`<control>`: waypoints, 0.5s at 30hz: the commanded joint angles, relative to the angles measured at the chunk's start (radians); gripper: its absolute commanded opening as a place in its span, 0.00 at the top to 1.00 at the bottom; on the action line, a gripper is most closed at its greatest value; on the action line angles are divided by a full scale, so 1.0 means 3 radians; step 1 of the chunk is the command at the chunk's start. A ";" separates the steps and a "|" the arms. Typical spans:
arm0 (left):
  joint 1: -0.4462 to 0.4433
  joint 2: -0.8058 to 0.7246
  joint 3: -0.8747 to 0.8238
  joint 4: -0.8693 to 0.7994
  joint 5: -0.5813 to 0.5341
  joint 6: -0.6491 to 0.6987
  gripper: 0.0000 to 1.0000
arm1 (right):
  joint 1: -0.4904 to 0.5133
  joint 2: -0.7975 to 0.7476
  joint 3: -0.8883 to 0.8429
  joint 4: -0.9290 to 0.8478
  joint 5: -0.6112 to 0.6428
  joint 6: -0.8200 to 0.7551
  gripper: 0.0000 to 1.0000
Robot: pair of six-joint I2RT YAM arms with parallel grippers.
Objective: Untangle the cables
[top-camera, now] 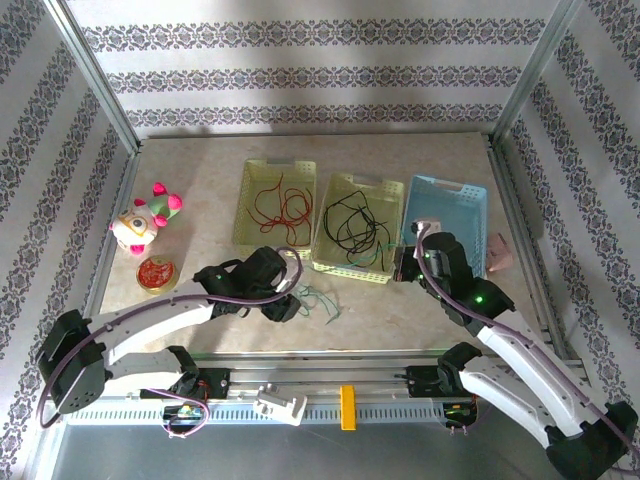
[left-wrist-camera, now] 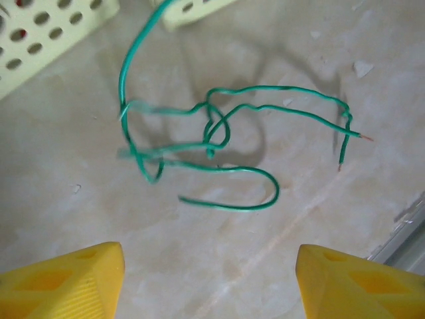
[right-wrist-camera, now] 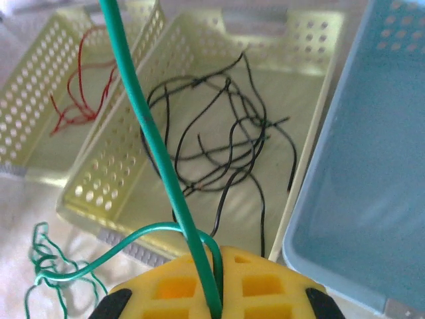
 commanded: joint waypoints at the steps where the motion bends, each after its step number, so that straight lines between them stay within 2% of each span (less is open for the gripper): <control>1: 0.0093 -0.0097 -0.0073 0.0143 -0.0100 -0.0084 0.31 | -0.0180 -0.0048 0.0097 0.0274 -0.0137 0.0165 1.00; 9: 0.0277 -0.0206 -0.0192 0.0371 0.0143 -0.0117 0.30 | -0.0301 0.0049 0.0144 0.0356 -0.0277 0.0192 1.00; 15: 0.0279 0.0081 -0.0131 0.0602 0.0326 -0.0048 0.33 | -0.0306 0.0064 0.0123 0.0341 -0.0318 0.0196 1.00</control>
